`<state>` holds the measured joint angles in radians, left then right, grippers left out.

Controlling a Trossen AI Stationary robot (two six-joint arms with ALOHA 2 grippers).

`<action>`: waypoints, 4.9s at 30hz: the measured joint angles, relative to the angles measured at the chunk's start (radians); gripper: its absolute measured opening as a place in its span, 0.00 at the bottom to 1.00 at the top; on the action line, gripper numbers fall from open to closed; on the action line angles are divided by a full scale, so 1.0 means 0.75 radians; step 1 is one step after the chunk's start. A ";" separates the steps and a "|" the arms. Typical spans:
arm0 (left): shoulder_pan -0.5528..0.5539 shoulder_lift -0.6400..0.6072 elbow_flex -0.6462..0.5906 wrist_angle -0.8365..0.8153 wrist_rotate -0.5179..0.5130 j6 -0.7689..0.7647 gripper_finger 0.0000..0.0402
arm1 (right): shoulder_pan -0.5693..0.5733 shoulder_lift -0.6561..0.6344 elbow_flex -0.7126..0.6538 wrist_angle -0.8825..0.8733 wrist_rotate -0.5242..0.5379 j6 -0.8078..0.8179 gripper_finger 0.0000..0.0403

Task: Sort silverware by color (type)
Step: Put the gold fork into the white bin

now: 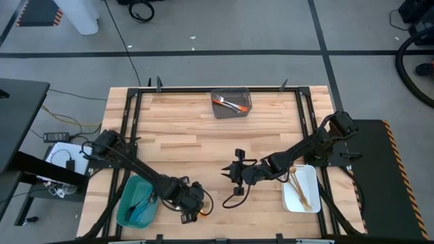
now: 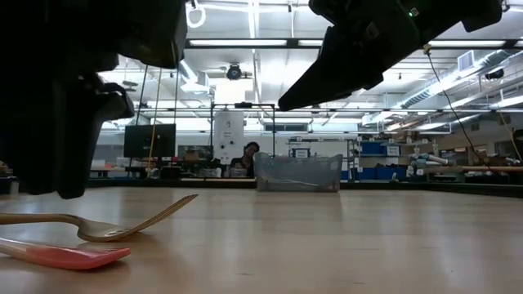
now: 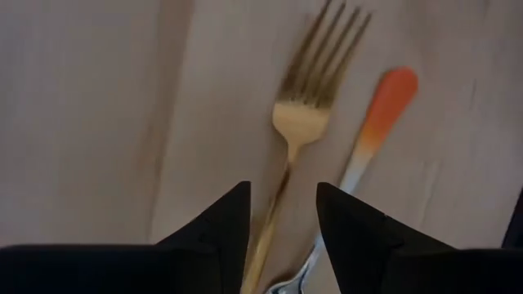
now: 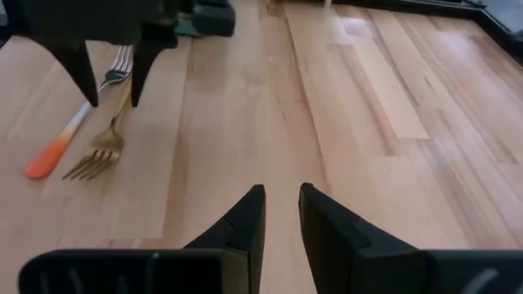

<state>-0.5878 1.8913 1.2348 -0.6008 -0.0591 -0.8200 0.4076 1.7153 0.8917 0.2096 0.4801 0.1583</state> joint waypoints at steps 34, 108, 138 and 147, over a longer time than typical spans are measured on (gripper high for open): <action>-0.084 0.106 0.043 -0.064 -0.141 0.019 0.30 | -0.017 0.000 0.001 0.059 -0.013 -0.066 0.21; 0.098 -0.123 0.263 -0.422 -0.873 0.740 0.06 | 0.297 -0.055 0.002 -0.222 0.549 0.206 0.21; 0.301 -0.125 0.205 0.221 -0.794 1.212 0.06 | 0.382 -0.135 0.002 -0.218 0.545 0.173 0.21; 0.328 -0.122 0.033 0.550 -0.760 1.316 0.06 | 0.381 -0.135 0.002 -0.212 0.520 0.174 0.21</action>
<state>-0.3416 1.7996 1.2597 -0.1884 -0.6292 0.1669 0.6934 1.6142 0.8928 0.0503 0.8703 0.2886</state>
